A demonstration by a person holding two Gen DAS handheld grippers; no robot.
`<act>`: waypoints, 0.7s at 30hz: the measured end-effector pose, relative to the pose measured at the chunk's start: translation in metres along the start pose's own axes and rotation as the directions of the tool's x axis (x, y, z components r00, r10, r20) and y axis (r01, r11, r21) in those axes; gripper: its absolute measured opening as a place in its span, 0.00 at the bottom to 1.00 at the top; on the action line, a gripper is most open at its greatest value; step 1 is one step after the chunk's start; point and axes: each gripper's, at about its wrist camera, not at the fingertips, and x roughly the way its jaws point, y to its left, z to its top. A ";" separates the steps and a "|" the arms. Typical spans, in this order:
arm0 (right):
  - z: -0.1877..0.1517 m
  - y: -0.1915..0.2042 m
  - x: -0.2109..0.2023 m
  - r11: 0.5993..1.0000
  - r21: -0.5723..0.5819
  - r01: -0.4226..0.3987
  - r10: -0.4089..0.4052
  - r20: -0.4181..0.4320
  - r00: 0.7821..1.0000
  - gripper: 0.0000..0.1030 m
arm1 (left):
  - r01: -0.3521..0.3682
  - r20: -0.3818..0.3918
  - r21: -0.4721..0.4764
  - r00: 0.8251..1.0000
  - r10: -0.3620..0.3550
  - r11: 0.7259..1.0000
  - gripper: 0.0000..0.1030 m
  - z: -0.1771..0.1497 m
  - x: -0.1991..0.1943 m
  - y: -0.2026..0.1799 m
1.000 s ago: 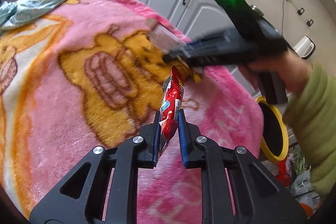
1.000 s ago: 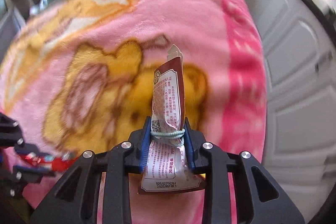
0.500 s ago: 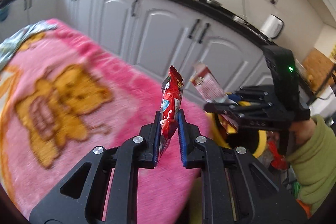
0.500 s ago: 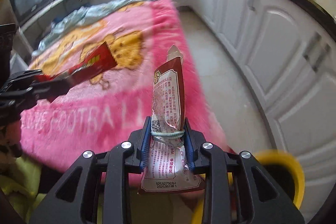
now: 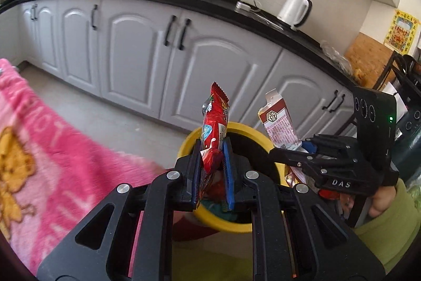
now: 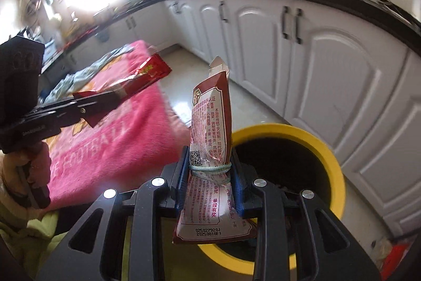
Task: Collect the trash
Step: 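Carry the red wrapper and paper packet over the bin, then open both tools to drop the red wrapper and packet into the bin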
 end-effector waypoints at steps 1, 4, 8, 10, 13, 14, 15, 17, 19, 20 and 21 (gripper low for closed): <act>-0.003 -0.007 -0.001 1.000 0.017 0.008 -0.008 0.004 1.000 0.27 | 0.005 -0.009 0.005 1.000 -0.005 1.000 0.10 0.001 0.007 -0.004; -0.008 -0.021 -0.001 0.998 0.056 0.020 -0.020 0.012 1.000 0.28 | 0.008 -0.036 0.019 0.999 -0.008 1.000 0.10 0.001 0.030 -0.015; -0.014 -0.037 0.000 0.993 0.104 0.058 -0.061 0.022 0.998 0.56 | -0.010 -0.047 0.018 0.999 0.011 1.000 0.17 -0.002 0.047 -0.021; -0.018 -0.044 -0.004 0.988 0.125 0.089 -0.094 0.029 0.995 0.59 | -0.007 -0.052 0.020 0.999 0.008 1.000 0.30 -0.004 0.051 -0.022; -0.028 -0.049 -0.014 0.983 0.133 0.123 -0.129 0.039 0.991 0.63 | -0.003 -0.053 0.023 0.999 0.005 1.000 0.52 -0.008 0.049 -0.022; -0.031 -0.049 -0.018 0.982 0.137 0.131 -0.138 0.047 0.989 0.65 | -0.002 -0.053 0.024 0.999 0.003 1.000 0.57 -0.009 0.047 -0.022; -0.036 -0.047 -0.025 0.979 0.142 0.148 -0.158 0.058 0.986 0.69 | -0.005 -0.050 0.024 0.999 0.006 1.000 0.68 -0.011 0.045 -0.021; -0.042 -0.044 -0.034 0.974 0.139 0.176 -0.188 0.076 0.979 0.77 | -0.010 -0.039 0.024 0.999 0.011 1.000 0.76 -0.013 0.038 -0.022; -0.050 -0.036 -0.046 0.970 0.138 0.199 -0.214 0.104 0.971 0.82 | -0.010 -0.026 0.019 1.000 0.011 1.000 0.80 -0.015 0.028 -0.021; -0.053 -0.032 -0.051 0.968 0.140 0.210 -0.227 0.118 0.967 0.86 | -0.015 -0.016 0.016 1.000 0.015 1.000 0.88 -0.015 0.023 -0.021; -0.058 -0.025 -0.059 0.964 0.144 0.222 -0.243 0.140 0.960 0.87 | -0.020 -0.004 0.014 1.000 0.021 1.000 0.90 -0.015 0.018 -0.021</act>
